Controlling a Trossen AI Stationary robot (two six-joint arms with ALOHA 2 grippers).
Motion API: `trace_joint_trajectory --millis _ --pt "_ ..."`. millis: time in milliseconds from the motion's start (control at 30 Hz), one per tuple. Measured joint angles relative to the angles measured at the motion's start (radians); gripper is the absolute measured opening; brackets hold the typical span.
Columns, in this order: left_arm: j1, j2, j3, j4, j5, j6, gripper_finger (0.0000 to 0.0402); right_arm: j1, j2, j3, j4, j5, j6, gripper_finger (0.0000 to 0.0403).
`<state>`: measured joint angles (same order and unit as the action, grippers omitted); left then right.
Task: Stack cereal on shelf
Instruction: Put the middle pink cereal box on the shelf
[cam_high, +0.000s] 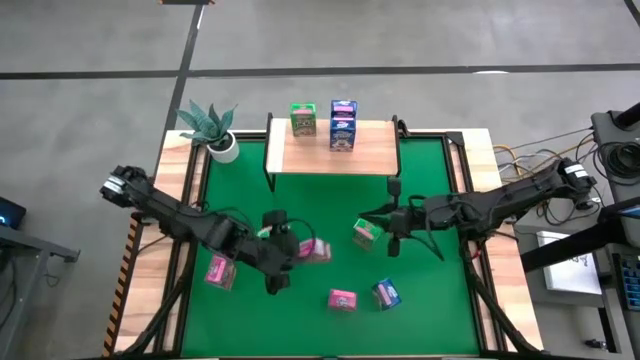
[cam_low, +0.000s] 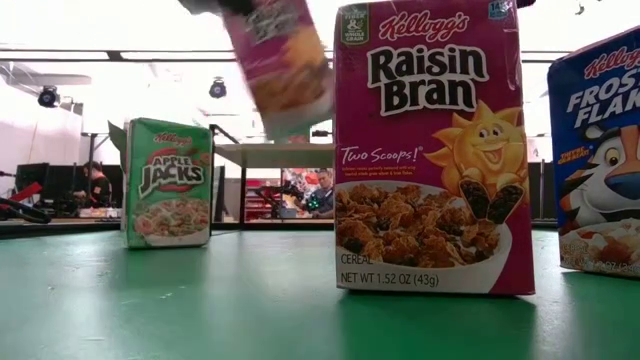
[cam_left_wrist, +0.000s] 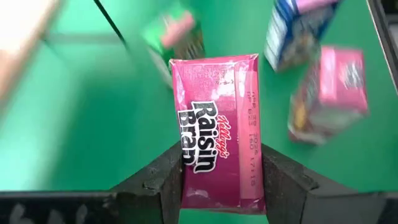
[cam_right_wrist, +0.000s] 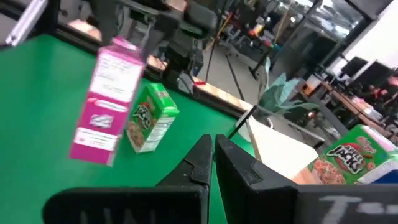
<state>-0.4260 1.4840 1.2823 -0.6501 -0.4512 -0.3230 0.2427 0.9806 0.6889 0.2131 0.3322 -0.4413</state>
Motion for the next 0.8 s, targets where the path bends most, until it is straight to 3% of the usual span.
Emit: trace_joint_trajectory --millis 200,400,800 --pt "0.143 -0.044 0.000 0.153 -0.011 0.183 0.0153 0.002 -0.127 -0.058 0.013 -0.096 -0.027 0.0009" --pt "0.291 -0.032 0.000 0.351 -0.012 0.295 0.0153 0.002 -0.214 -0.120 0.032 -0.103 -0.028 0.0009" --pt "0.467 0.052 0.000 0.694 0.052 0.315 0.0153 0.002 -0.348 -0.185 0.024 -0.103 -0.015 0.0009"
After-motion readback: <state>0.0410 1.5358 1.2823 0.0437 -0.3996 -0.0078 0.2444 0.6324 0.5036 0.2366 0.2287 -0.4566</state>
